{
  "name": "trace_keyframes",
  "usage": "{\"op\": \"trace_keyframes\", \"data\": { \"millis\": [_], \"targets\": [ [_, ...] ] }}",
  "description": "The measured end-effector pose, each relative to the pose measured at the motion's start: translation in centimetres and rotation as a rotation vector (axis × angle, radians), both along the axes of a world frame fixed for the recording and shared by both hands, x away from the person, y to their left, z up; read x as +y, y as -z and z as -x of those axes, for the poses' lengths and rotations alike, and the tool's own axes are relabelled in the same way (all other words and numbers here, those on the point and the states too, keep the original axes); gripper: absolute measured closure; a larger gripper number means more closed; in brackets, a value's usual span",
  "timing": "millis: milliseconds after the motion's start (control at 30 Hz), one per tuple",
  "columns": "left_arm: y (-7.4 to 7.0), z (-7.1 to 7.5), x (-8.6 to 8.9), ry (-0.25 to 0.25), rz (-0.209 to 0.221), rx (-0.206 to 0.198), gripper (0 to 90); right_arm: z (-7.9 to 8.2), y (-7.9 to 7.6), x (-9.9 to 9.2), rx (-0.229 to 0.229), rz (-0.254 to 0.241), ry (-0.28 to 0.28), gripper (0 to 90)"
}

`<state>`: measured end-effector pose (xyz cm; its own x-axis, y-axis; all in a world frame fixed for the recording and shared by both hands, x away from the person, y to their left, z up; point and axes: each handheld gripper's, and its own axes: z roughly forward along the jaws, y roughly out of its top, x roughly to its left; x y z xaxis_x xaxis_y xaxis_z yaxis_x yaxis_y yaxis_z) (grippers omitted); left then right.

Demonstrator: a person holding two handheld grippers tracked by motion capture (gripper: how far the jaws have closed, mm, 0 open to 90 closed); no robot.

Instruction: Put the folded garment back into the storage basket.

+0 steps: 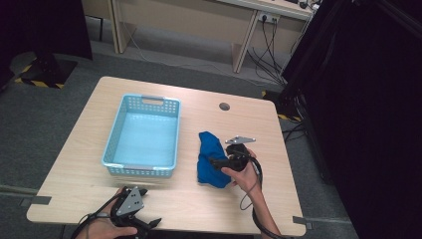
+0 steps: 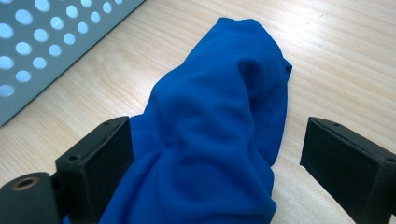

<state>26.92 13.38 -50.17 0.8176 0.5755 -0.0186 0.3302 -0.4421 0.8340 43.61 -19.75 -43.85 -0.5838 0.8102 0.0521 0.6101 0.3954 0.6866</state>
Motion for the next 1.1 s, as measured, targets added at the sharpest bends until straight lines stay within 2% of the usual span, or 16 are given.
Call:
{"op": "trace_keyframes", "data": {
  "millis": [267,467,600,800,867,967,1100],
  "targets": [
    [0.0,0.0,0.0,0.000,0.003,0.002,0.0,-0.5,0.2,0.7,0.006,0.005,-0.007,12.3],
    [0.0,0.0,0.0,0.000,0.000,0.000,0.0,-0.8,0.8,1.4,0.011,0.030,-0.020,17.2],
    [0.0,0.0,0.0,0.000,0.003,0.001,0.0,-1.0,0.9,1.6,0.017,0.051,-0.004,25.0],
    [0.0,0.0,0.0,0.000,0.002,0.001,0.0,-1.5,1.6,1.9,0.047,0.071,0.008,42.4],
    [0.0,0.0,0.0,0.000,0.000,0.000,0.0,-1.5,2.0,2.0,0.044,0.081,0.014,48.0],
    [0.0,0.0,0.0,0.000,0.001,0.001,0.0,-1.4,1.7,1.9,0.047,0.071,0.014,60.4],
    [0.0,0.0,0.0,0.000,0.001,0.000,0.0,-1.4,1.6,1.6,0.053,0.043,0.032,64.3]
  ]
}}
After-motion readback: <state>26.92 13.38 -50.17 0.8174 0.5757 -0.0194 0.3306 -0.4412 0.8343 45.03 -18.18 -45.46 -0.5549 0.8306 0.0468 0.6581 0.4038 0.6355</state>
